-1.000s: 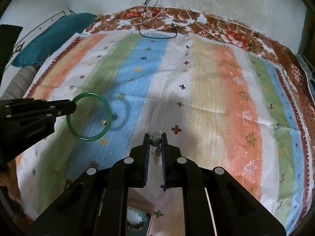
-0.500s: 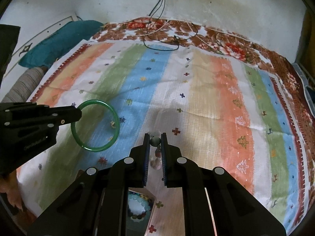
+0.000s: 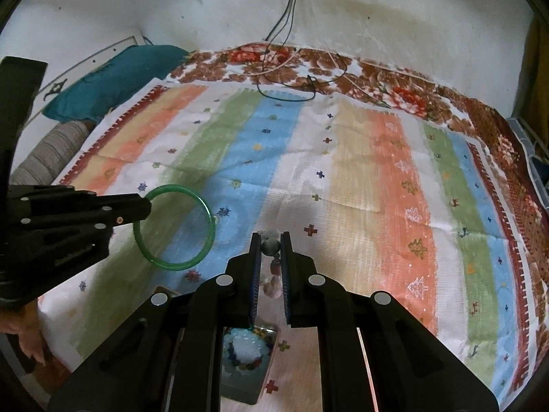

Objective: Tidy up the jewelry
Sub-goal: 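Lift and carry the bangle and crystal bracelet over the tin box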

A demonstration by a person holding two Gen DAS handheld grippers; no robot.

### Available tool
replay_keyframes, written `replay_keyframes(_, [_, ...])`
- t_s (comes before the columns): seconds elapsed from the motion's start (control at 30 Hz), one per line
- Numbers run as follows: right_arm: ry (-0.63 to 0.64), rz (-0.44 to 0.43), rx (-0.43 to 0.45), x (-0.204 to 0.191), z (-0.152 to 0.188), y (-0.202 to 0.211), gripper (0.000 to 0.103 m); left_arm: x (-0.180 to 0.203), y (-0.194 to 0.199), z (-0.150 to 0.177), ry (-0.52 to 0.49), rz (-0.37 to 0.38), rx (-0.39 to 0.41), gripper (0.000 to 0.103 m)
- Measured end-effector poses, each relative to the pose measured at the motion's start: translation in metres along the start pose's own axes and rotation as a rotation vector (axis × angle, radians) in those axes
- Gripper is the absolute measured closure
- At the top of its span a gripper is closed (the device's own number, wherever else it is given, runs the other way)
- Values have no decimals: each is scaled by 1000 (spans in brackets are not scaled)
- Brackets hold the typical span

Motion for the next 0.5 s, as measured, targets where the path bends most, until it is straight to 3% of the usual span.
replay_keyframes(0.5, [-10,5,34,-6,13,28,91,3,24,23,0,27,17,95])
Point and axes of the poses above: each gripper's, at about its wrist camera, not at the fingertips, and y roughly against the way its jaws point, x to its right, z to its underside, the point moved 1 cm from there along -y, roughly the way its jaws point, and after that the axes turned 9 degrees about y, right-handed, at the moved point
